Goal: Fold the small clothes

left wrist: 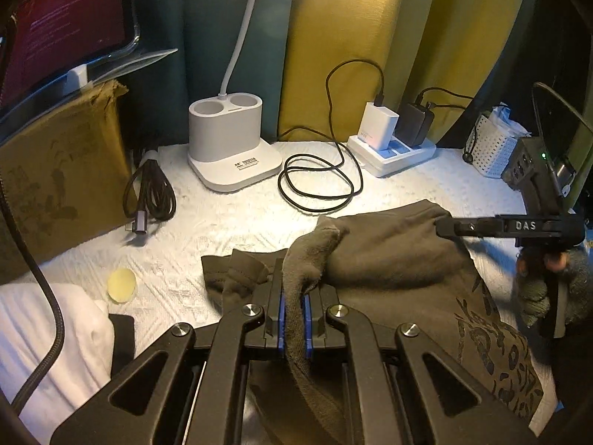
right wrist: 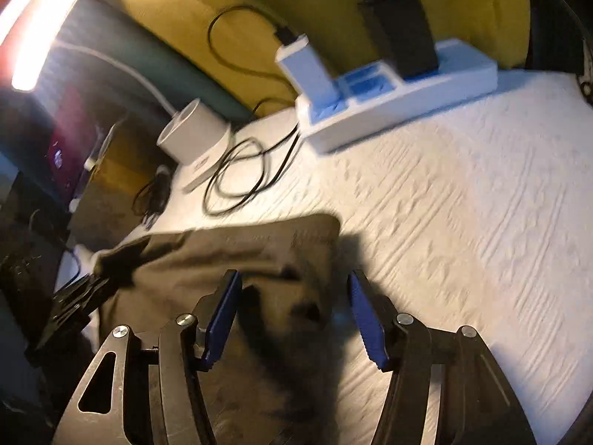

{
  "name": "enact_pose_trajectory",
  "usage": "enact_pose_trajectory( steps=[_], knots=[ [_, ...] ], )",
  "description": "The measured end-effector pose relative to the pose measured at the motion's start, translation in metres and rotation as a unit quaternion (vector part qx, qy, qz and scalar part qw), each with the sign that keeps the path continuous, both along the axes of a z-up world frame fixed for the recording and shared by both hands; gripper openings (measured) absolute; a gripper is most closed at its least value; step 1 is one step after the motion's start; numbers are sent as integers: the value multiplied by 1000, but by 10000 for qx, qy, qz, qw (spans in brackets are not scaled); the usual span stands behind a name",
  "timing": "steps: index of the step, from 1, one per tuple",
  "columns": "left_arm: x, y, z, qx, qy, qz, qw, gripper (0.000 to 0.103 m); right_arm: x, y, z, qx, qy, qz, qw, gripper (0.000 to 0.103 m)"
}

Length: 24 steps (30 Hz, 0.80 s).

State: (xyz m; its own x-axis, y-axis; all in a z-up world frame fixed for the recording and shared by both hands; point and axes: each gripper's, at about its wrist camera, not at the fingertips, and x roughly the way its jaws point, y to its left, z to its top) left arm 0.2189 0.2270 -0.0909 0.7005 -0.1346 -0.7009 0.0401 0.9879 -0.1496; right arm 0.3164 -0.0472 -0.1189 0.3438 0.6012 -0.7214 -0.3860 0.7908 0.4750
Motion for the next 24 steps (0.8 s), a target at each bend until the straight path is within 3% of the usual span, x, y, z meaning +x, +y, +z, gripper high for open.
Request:
enact_pose_trajectory(
  steps=[4,8,10,11,12,14,20,24],
  knots=[
    [-5,0,1,-18,-20,-50,10000,6,-15,1,2,56,88,31,9999,61],
    [-1,6,-8,-94,63,-50,9999,6,-9,14,3,45,-144,215,9997,58],
    [5,11,-14,-208,105,-49,9997,6,1,25,5,90,-291,291,9991,49],
    [9,16,-19,-314,169,-28,9994,6,7,30,5,53,-321,303,9990,41],
    [14,21,-24,-402,266,40,9988,6,13,36,3,41,-370,363,9986,26],
    [19,29,-28,-502,325,128,9981,6,21,44,1,-7,-432,512,9978,14],
    [18,33,-34,-405,441,289,9978,6,32,48,-9,-28,-516,529,9973,15],
    [16,29,-31,-221,390,338,9984,7,17,43,-4,-566,-854,345,9941,15]
  ],
)
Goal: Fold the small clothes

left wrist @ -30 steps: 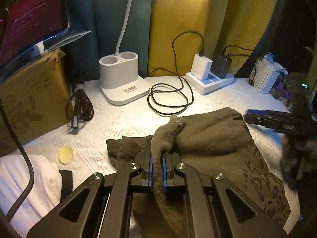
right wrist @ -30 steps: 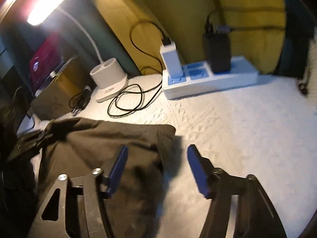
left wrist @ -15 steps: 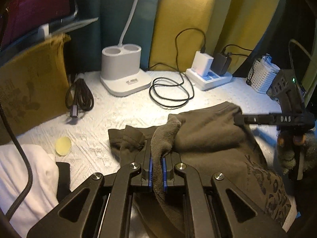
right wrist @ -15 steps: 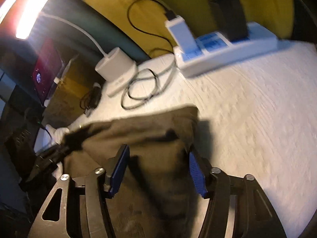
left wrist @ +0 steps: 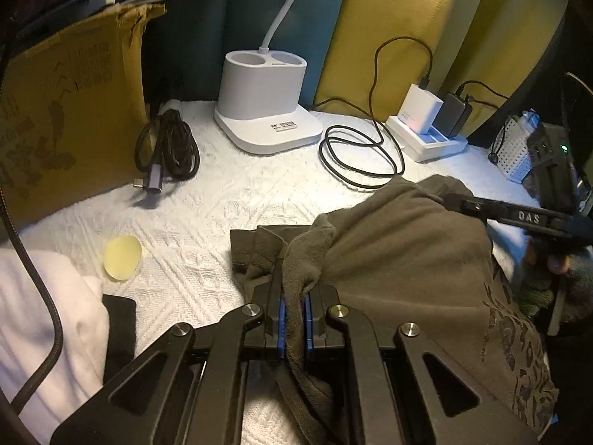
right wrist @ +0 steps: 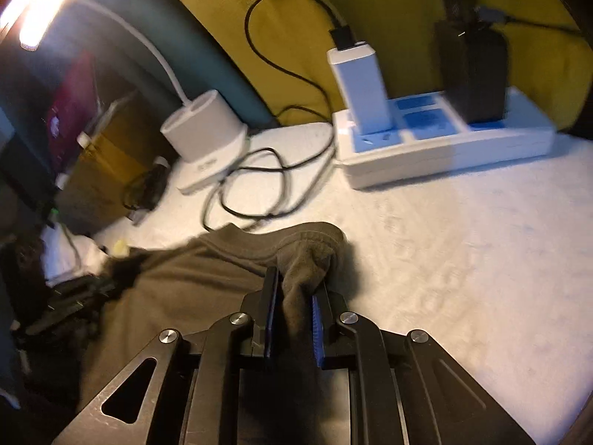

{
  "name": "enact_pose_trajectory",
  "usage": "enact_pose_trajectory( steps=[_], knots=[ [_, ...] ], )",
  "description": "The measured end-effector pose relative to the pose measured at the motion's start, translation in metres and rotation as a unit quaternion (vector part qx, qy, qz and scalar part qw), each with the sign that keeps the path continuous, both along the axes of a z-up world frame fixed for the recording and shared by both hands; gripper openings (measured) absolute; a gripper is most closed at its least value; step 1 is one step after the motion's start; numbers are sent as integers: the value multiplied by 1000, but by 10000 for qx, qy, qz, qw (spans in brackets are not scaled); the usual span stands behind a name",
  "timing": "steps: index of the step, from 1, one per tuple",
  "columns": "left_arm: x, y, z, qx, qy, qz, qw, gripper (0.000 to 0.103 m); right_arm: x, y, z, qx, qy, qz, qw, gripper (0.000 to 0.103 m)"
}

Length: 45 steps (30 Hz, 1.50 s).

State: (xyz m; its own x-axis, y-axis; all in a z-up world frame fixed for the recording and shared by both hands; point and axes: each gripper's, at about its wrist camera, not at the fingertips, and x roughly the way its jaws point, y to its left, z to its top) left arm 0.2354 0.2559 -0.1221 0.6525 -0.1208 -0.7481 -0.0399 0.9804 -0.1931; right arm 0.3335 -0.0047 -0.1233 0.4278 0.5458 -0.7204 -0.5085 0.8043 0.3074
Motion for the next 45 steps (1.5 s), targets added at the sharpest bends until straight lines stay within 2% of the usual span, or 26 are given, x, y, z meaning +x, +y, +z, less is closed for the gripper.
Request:
enact_pose_trajectory(
  steps=[1,3,4,7,9,11,13,15,18,24,30,36,39,45],
  knots=[
    [-1,1,0,-11,-4,26,10000,9,-3,-3,-1,-129,-56,-70,9999,18],
    [-2,7,1,-92,-12,176,9998,13,-11,-11,0,-364,-230,-255,9987,37],
    [-3,10,2,-182,-7,194,9996,13,-15,-17,0,-536,-333,-360,9974,42],
    [-10,9,9,-37,-22,235,9997,14,-26,-30,-1,-819,-436,-493,9945,44],
    [-20,7,19,80,-93,347,9993,22,-35,-36,-2,-977,-471,-552,9926,44],
    [-32,10,27,30,-244,451,9987,49,-45,-43,-1,-952,-416,-557,9930,44],
    [-48,16,34,-114,-385,580,9975,59,-58,-48,0,-931,-426,-550,9932,45],
    [-64,15,39,-174,-436,597,9971,59,-70,-49,2,-932,-444,-542,9932,48],
    [-87,0,40,-307,-434,322,9981,59,-94,-53,6,-893,-473,-503,9936,55],
    [-125,-41,27,-461,-296,-155,9984,59,-135,-55,8,-882,-509,-452,9938,56],
    [-162,-71,23,-119,-383,-497,9980,59,-172,-64,5,-868,-481,-401,9943,57],
    [-189,-82,9,-539,-218,-710,9958,59,-208,-75,-5,-576,-229,-270,9977,57],
    [-202,-89,2,-567,-123,-726,9957,59,-223,-82,-12,-379,-83,-284,9988,57],
    [-219,-89,-4,-930,-272,-696,9929,59,-251,-87,-17,-66,-42,-246,9997,57]
  ],
)
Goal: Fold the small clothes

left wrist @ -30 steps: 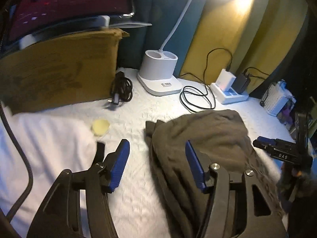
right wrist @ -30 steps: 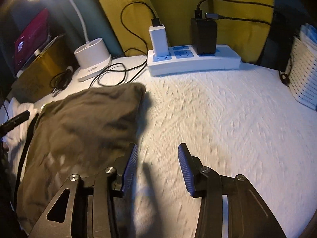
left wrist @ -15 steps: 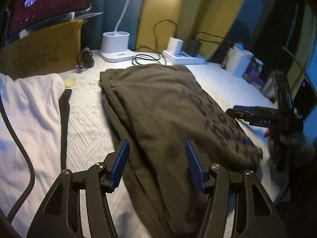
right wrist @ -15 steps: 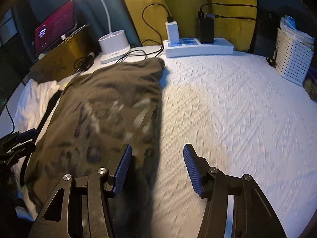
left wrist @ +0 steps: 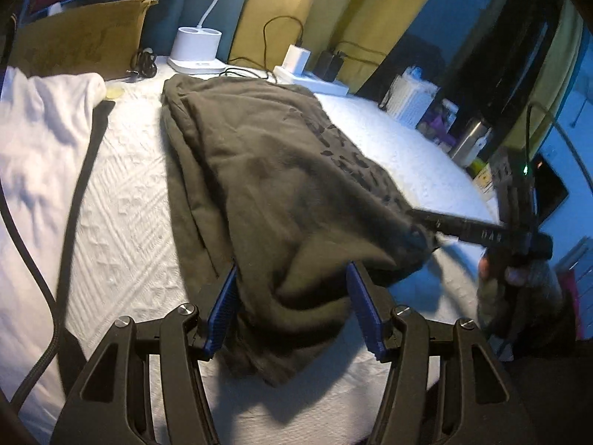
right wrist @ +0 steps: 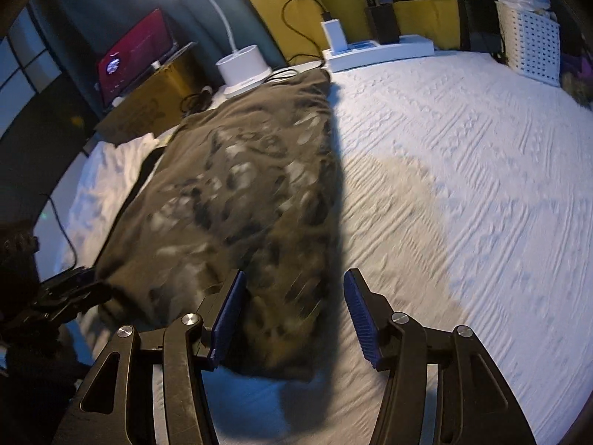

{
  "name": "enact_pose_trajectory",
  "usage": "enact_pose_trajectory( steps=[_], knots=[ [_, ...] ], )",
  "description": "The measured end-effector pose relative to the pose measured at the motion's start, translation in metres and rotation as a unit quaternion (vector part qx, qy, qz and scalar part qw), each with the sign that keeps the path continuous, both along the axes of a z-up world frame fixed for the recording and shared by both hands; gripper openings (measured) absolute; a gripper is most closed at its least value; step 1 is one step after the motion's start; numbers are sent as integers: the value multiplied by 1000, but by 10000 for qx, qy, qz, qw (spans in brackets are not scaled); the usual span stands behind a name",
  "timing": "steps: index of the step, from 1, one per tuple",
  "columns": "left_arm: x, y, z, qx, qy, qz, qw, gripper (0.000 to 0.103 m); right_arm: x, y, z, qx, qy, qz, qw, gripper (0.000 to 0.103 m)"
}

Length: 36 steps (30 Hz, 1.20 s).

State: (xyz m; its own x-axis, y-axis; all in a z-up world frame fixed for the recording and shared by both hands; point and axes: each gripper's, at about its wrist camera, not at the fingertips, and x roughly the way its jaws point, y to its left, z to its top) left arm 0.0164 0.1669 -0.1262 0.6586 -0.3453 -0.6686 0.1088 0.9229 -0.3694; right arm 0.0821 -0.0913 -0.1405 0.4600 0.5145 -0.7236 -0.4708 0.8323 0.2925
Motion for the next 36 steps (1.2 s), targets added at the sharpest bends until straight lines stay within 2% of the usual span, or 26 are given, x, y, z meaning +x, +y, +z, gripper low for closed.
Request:
enact_pose_trajectory(
  steps=[3,4,5,6,7,8,11,16,27,31,36],
  knots=[
    [0,-1,-6,29,-32,51,10000,58,-7,2,-3,55,-135,-12,9999,57],
    [0,-3,-8,78,-86,59,9999,54,-7,3,-3,83,-170,12,9998,55],
    [-1,-4,-8,191,-94,82,9997,36,-8,7,-5,110,-172,86,9998,36],
    [0,-6,-8,359,-48,105,9993,26,-8,11,-8,4,-167,126,9998,17],
    [-1,-6,-9,417,-15,108,9991,16,-7,13,-7,-74,-207,165,9996,17],
    [-2,-5,-8,367,-5,63,9993,12,-10,16,-6,-233,-320,213,9990,15],
    [-9,-10,1,466,-45,-82,9989,11,-18,17,1,-531,-463,252,9972,9],
    [-27,-23,15,405,-137,-363,9984,11,-40,-2,21,-665,-647,242,9954,8],
    [-63,-58,8,255,292,-916,9950,11,-110,-44,22,-841,-380,-37,9957,8],
    [-65,-61,-13,453,531,-777,9945,11,-121,-48,1,-1098,-223,-182,9935,8],
    [-67,-59,-12,381,583,-704,9951,11,-124,-55,-2,-1012,-192,-315,9942,9]
  ],
)
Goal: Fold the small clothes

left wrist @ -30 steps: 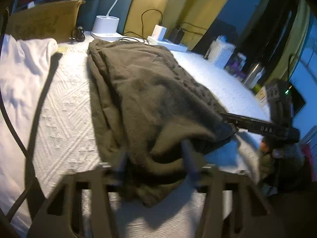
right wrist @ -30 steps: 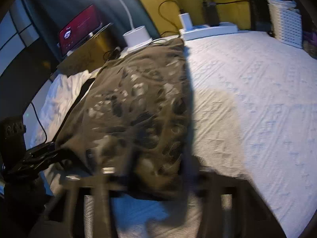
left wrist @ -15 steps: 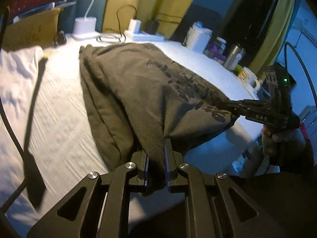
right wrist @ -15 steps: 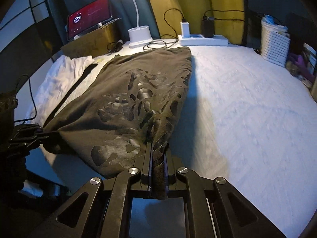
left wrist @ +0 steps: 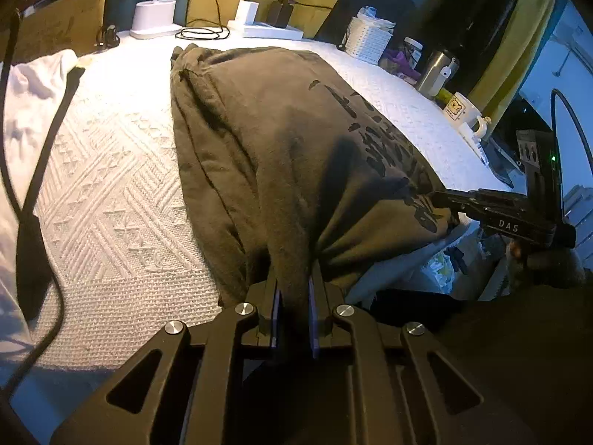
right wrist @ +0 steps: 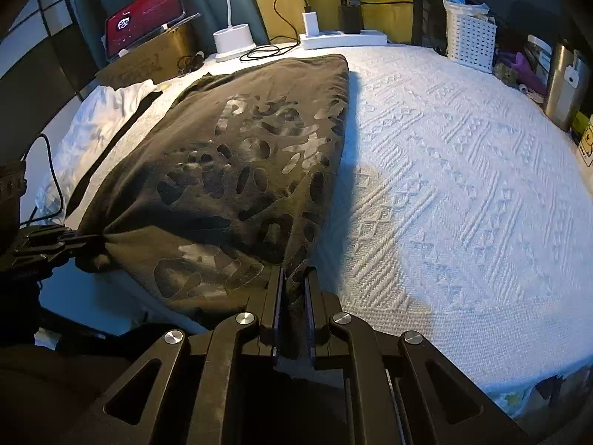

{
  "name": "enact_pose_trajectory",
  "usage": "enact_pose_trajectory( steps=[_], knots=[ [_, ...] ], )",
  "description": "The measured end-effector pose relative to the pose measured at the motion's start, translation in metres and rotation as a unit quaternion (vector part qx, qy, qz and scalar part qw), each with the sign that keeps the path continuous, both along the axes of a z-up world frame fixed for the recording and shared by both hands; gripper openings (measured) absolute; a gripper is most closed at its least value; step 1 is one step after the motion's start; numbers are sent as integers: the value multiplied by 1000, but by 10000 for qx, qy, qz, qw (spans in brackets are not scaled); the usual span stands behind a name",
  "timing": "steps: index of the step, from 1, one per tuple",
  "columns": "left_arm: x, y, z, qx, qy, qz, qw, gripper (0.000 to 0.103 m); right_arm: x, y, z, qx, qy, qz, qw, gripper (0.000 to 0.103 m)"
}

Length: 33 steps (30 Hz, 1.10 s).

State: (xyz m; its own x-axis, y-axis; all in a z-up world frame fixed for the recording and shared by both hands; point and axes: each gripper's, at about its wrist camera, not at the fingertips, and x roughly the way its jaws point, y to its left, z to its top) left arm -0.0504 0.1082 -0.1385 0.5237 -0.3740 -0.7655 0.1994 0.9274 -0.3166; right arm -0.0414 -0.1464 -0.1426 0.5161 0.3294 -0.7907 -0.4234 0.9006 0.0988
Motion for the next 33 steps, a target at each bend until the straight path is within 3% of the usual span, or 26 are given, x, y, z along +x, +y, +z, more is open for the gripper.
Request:
enact_pose_trajectory(
  steps=[4,6,8,12,17,21,22,23,24,25,33],
  knots=[
    [1,3,11,-27,6,72,10000,13,1,-4,2,37,70,-40,10000,16],
    [0,3,19,-74,-130,147,9998,22,1,-3,7,-37,15,-18,10000,17],
    [1,3,30,-24,-318,206,9993,42,0,-2,11,-120,-74,12,9999,17],
    [15,7,43,-8,-547,459,9974,58,6,-3,17,-123,-193,-14,9997,17],
    [44,1,46,114,-704,573,9958,61,14,-8,23,-133,-303,-109,9994,17],
    [69,-8,39,381,-591,566,9959,61,20,-17,28,-144,-377,-256,9989,18],
    [72,-9,38,423,-569,554,9959,61,23,-18,28,-140,-394,-289,9987,20],
    [77,-12,37,481,-537,525,9960,61,26,-18,28,-122,-412,-324,9986,38],
    [81,-15,37,513,-530,501,9960,61,29,-19,28,-82,-421,-356,9984,70],
    [84,-17,37,526,-535,471,9961,61,32,-19,28,-4,-442,-393,9982,82],
    [106,-22,31,604,-409,459,9963,61,66,0,23,-33,-517,-298,9982,85]
  ],
)
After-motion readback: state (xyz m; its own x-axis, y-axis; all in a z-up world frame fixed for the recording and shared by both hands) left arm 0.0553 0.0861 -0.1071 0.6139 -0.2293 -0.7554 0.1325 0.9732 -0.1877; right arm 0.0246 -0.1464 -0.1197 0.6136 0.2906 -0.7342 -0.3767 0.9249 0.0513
